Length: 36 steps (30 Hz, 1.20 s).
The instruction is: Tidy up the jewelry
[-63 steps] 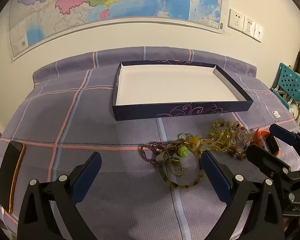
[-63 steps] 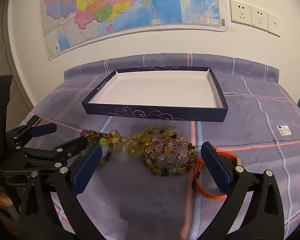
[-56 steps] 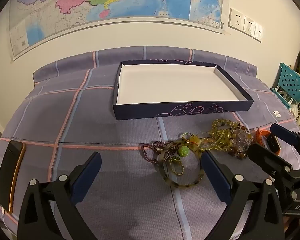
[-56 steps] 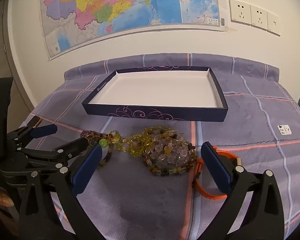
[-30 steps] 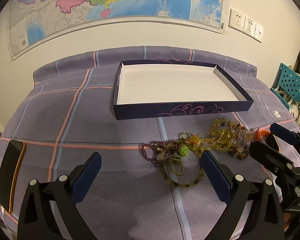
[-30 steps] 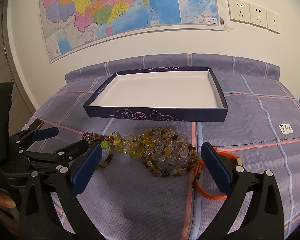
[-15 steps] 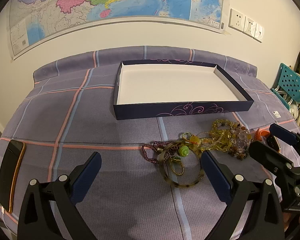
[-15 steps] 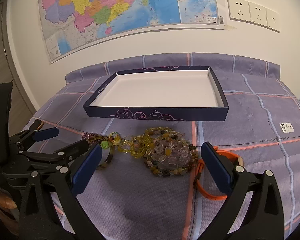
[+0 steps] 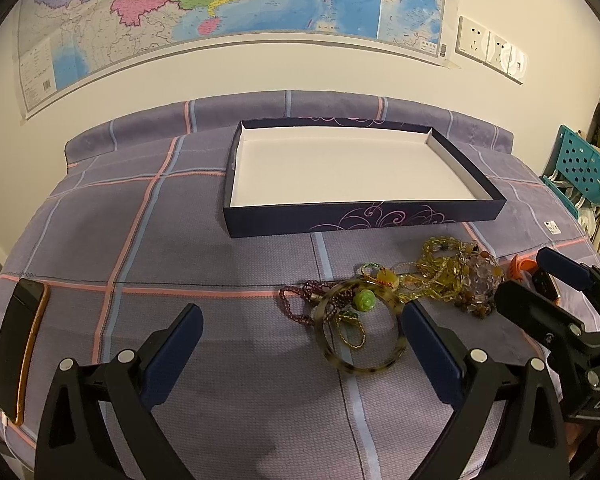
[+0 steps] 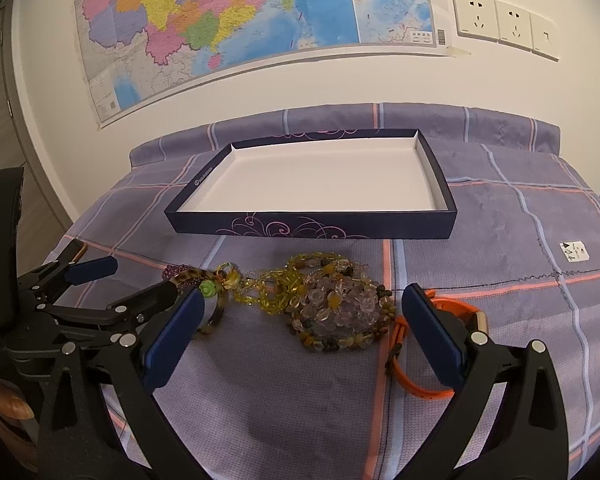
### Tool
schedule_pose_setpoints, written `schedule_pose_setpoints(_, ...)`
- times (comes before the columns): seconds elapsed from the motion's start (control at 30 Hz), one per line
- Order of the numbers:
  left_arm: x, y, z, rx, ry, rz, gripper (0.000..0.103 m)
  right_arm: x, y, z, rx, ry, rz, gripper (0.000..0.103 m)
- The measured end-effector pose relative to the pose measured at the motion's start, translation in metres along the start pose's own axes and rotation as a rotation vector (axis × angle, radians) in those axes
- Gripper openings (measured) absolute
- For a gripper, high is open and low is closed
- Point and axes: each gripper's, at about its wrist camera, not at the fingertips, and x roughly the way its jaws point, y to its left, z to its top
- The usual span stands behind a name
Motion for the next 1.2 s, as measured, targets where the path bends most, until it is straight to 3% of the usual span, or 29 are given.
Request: schedule_pose_setpoints(1.2, 0.0044, -0.0033, -0.0034, 0.003, 0.011, -0.019, 0.096, -0.0004, -0.0008, -0.0001, 0.005, -0.001, 0.005, 0.097)
